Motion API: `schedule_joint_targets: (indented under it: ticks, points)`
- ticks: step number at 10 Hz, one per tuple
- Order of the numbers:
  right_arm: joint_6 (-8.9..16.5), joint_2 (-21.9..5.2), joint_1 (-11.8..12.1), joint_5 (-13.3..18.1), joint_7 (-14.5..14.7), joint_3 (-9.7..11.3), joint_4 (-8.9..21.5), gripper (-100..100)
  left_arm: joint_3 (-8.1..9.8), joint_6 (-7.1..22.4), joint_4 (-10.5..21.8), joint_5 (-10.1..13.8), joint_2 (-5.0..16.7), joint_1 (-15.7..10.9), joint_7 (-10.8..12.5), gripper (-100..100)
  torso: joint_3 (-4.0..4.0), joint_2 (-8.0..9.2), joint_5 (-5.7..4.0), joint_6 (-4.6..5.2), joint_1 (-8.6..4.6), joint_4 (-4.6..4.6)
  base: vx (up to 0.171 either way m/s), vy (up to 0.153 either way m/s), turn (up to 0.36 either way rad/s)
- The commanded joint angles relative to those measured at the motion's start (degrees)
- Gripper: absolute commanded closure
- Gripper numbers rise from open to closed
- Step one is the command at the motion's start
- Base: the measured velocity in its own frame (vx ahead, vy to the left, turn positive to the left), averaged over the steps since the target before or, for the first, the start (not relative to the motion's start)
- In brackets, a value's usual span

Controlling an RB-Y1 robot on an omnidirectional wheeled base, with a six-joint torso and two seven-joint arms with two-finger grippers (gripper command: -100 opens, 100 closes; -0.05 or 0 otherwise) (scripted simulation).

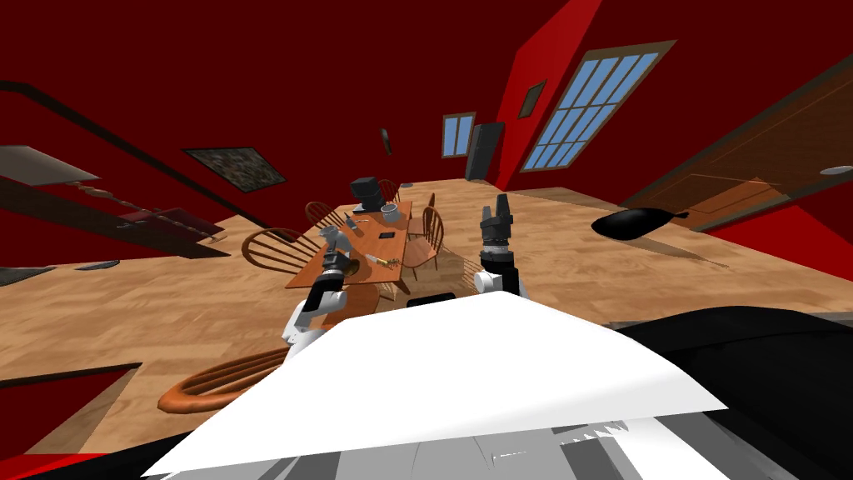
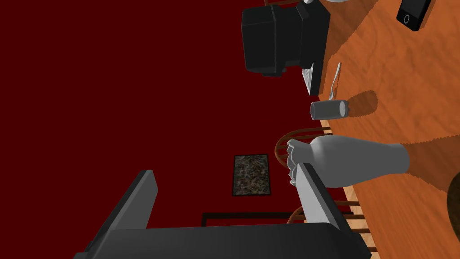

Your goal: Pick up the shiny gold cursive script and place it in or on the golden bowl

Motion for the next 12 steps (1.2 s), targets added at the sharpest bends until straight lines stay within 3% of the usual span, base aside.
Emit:
schedule_joint_targets:
  ticks: [1,12]
  points:
    - [0.00,0.00,0.00,0.00,0.00,0.00,0.00,0,0.32,2.86,2.86,1.10,1.13,-1.22,-0.44,-100,0.00,0.00,0.00,0.00,0.00,0.00,0.041,-0.071,0.027]
    - [0.00,0.00,0.00,0.00,0.00,0.00,0.00,0,1.66,18.66,18.71,5.71,6.80,-6.48,-2.58,-100,-0.01,-0.02,-0.01,0.01,-0.06,-0.01,0.048,-0.071,-0.006]
